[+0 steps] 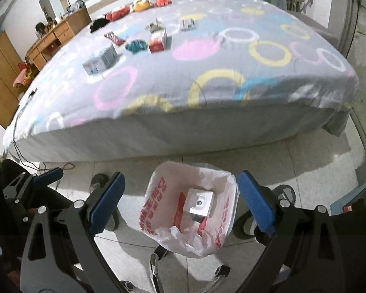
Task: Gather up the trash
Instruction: 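Raise both open tools from the bag back toward the bed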
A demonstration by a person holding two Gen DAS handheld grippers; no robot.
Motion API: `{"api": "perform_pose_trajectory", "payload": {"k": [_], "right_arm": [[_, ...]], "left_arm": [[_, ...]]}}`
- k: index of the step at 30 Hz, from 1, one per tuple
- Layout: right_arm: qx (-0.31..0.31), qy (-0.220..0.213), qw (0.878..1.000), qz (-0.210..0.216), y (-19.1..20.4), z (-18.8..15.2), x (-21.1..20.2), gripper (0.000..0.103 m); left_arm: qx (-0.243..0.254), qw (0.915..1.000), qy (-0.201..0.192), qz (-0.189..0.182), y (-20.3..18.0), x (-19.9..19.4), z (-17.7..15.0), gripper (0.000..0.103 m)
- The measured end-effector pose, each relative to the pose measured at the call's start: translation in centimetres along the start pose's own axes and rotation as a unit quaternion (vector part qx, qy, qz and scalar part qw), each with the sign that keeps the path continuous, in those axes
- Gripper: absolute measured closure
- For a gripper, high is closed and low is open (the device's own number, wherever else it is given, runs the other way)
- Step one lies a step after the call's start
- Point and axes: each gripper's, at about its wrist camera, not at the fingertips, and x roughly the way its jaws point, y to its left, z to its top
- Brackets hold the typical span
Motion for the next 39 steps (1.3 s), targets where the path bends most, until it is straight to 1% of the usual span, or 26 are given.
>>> {"api": "perform_pose_trajectory", "payload": {"k": [2,5,9,13,17,21,22,26,29,34,39], "right_arm": [[0.0,-0.01,1.0,0.001,-0.1,0.4,-1.1,0.011],[0.0,-0.025,1.0,0.005,0.1,1.2,-2.5,0.011],[-0.004,-0.045,0.999,0.011,0.7,2.9,-4.8,0.011],[-0.014,-0.066,0.998,0.015,1.5,4.2,-6.6,0.011],[-0.018,-0.089,0.996,0.019,2.3,6.1,-8.3,0.011],[-0.027,-0.113,0.993,0.024,3.1,8.3,-9.9,0.01],[-0.027,-0.117,0.992,0.025,3.2,8.7,-10.2,0.007],[-0.037,-0.138,0.989,0.025,3.9,10.9,-11.4,0.007],[-0.043,-0.149,0.988,0.022,4.1,12.6,-12.1,0.007],[-0.056,-0.172,0.983,0.01,4.7,15.4,-13.2,0.007],[-0.064,-0.186,0.98,-0.004,4.8,17.6,-13.5,0.007]], "left_arm": [[-0.01,0.9999,-0.01,0.003,0.5,-1.0,0.3,0.008],[-0.021,0.9994,-0.028,-0.004,1.4,-2.7,0.9,0.008],[-0.021,0.9977,-0.065,-0.006,2.1,-5.6,2.4,0.008],[-0.026,0.9947,-0.1,0.002,2.8,-8.2,3.9,0.008],[-0.034,0.9921,-0.121,0.003,3.6,-10.1,5.4,0.008],[-0.031,0.9895,-0.141,0.005,4.3,-11.9,7.4,0.008],[-0.032,0.9892,-0.143,0.004,4.4,-12.2,7.7,0.008],[-0.045,0.9865,-0.157,-0.008,5.3,-13.2,9.5,0.008],[-0.048,0.9851,-0.165,-0.003,5.7,-13.7,10.8,0.008],[-0.049,0.9838,-0.172,0.015,6.5,-14.1,12.8,0.008],[-0.045,0.9826,-0.178,0.028,7.1,-14.1,14.6,0.008]]}}
